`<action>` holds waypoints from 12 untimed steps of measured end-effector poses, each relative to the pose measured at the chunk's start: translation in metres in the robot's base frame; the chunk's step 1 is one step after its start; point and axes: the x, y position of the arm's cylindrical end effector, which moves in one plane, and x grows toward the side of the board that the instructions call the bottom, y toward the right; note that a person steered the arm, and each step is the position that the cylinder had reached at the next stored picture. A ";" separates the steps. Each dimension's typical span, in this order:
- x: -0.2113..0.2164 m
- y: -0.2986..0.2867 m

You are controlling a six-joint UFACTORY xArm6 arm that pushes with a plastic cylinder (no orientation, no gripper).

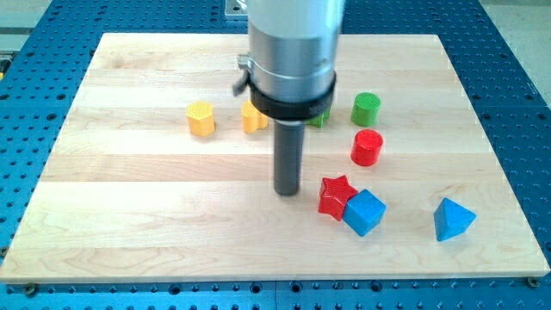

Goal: Slide the yellow hexagon to the left of the red circle

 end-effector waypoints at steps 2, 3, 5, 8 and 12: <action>0.011 0.031; 0.043 0.011; -0.093 0.064; -0.058 0.070; -0.206 -0.230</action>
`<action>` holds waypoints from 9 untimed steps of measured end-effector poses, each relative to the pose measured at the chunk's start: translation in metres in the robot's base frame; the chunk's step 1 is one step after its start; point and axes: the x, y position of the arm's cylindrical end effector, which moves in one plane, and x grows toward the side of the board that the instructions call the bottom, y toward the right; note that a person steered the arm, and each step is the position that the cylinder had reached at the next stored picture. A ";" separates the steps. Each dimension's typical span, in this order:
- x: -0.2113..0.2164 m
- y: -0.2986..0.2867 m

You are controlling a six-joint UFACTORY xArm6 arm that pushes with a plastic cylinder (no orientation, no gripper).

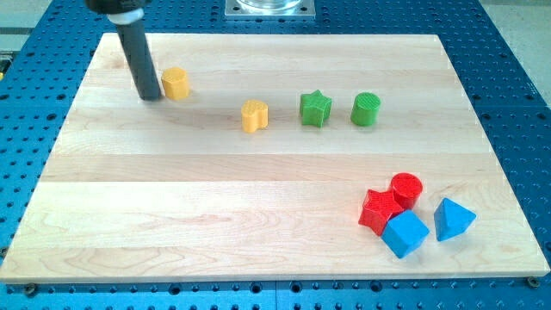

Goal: Slide the yellow hexagon to the left of the red circle

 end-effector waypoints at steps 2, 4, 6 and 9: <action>0.021 0.048; 0.024 0.054; 0.095 0.141; 0.167 0.143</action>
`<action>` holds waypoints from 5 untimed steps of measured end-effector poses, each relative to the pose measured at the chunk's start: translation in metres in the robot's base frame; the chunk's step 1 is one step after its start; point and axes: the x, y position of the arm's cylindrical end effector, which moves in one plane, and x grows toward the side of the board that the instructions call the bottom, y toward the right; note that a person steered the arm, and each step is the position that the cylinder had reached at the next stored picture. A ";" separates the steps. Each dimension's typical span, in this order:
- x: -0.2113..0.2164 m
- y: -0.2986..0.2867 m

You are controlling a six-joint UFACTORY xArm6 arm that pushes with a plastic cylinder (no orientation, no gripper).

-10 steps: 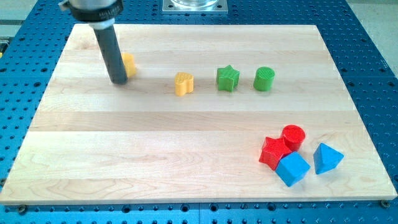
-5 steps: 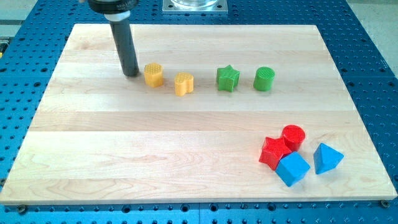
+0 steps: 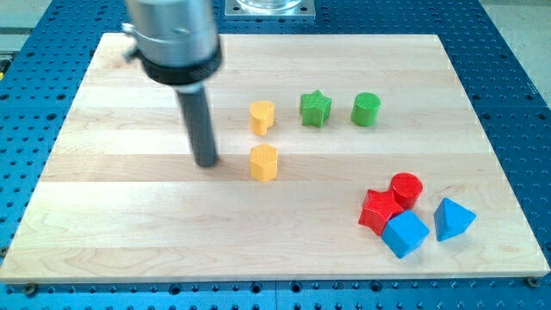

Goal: Slide the yellow hexagon to the left of the red circle

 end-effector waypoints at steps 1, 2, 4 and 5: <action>0.052 0.106; 0.027 0.033; -0.004 0.125; 0.009 0.167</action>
